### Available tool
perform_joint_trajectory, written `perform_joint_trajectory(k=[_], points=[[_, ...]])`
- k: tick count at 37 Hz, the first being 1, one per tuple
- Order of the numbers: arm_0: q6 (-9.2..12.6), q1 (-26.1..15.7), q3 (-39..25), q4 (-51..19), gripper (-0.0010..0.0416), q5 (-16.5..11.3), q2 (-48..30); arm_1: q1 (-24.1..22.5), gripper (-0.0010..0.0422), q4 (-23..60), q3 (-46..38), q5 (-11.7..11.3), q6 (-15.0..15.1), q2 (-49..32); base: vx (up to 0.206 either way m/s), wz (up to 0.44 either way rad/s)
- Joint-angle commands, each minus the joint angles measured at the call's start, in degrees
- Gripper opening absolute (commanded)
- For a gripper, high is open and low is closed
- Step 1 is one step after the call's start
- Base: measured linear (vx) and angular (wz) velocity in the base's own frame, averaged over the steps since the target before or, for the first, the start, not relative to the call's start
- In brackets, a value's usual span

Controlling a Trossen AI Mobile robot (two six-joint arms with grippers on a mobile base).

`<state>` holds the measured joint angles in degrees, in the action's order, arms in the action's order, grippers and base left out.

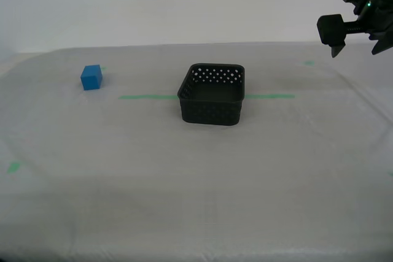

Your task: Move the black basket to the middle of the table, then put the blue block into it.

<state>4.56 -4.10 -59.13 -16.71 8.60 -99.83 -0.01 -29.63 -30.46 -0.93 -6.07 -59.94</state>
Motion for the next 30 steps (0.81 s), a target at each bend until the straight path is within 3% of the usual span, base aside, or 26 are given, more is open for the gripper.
perform_joint_trajectory(k=[1,7,14,22,26,30], points=[[-0.1,-0.1,-0.1,0.0,0.0398,-0.1,0.0,0.0,0.0187,1.4,-0.5,0.2,-0.2,0.0,0.0,0.0],[-0.1,-0.1,-0.1,0.0,0.0399,-0.1,0.0,0.0,0.0245,4.6,-1.2,0.2,-1.6,0.1,0.0,0.0],[-0.1,-0.1,-0.1,0.0,0.0398,-0.1,0.0,0.0,0.0315,10.9,-3.6,1.9,-1.6,0.4,0.0,0.0],[-0.1,-0.1,-0.1,0.0,0.0398,-0.1,0.0,0.0,0.041,23.6,-9.5,1.1,0.3,0.3,0.0,0.0],[-0.1,-0.1,-0.1,0.0,0.0398,-0.1,0.0,0.0,0.0384,28.7,-12.0,-0.3,0.4,0.3,0.0,0.0],[-0.1,-0.1,-0.1,0.0,0.0398,-0.1,0.0,0.0,0.0399,32.6,-13.8,-1.6,0.1,0.3,0.0,0.0]])
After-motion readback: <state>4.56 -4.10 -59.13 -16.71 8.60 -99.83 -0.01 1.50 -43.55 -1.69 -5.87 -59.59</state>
